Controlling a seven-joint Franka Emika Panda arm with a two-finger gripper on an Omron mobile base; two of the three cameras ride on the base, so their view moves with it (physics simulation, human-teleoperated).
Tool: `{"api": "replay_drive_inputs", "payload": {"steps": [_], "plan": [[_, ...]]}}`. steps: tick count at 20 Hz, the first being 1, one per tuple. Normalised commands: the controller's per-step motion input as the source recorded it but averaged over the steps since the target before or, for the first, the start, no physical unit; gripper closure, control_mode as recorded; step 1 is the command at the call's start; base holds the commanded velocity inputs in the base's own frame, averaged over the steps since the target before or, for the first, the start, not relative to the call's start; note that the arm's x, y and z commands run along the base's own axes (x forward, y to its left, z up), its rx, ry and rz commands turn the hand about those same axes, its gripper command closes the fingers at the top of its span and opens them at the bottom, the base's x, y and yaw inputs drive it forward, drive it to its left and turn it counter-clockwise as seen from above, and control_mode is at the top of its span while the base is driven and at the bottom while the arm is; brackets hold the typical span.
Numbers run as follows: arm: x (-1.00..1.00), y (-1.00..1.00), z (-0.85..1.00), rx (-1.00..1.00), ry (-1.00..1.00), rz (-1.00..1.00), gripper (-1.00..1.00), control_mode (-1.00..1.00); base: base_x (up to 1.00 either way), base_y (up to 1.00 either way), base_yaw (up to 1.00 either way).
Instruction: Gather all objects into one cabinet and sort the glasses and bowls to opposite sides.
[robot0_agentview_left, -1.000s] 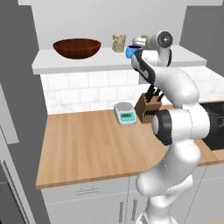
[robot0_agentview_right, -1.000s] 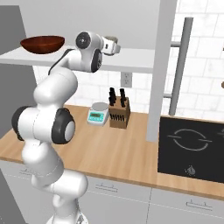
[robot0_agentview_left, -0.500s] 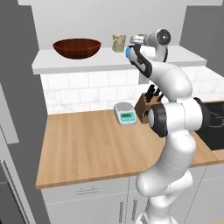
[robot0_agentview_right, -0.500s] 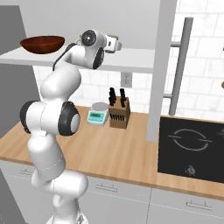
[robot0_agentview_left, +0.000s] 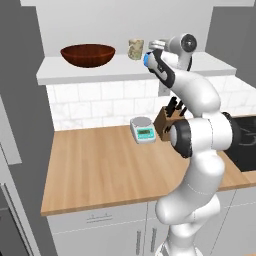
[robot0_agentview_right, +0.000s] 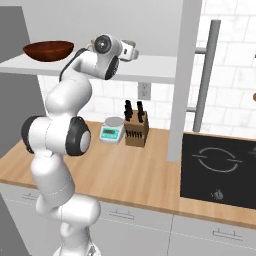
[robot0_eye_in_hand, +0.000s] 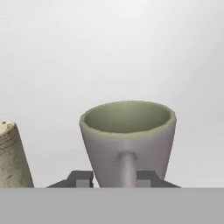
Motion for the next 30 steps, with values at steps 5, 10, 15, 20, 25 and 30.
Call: {"api": "replay_drive_inputs", "payload": {"steps": [5, 10, 15, 20, 25, 30], "plan": [[-0.01, 0.00, -0.01, 0.01, 0.00, 0.00, -1.00, -1.00, 0.00, 0.00, 0.00], [-0.36, -0.14, 0.10, -0.01, -0.01, 0.00, -1.00, -1.00, 0.00, 0.00, 0.00], [-0.81, -0.27, 0.30, -0.09, -0.05, 0.00, -1.00, -1.00, 0.00, 0.00, 0.00], [-1.00, -0.03, 0.06, -0.13, -0.01, 0.02, -1.00, -1.00, 0.00, 0.00, 0.00], [-1.00, 0.14, 0.00, -0.14, 0.00, 0.05, -1.00, -1.00, 0.00, 0.00, 0.00], [-1.00, 0.32, 0.01, -0.12, 0.00, 0.04, -1.00, -1.00, 0.00, 0.00, 0.00]]}}
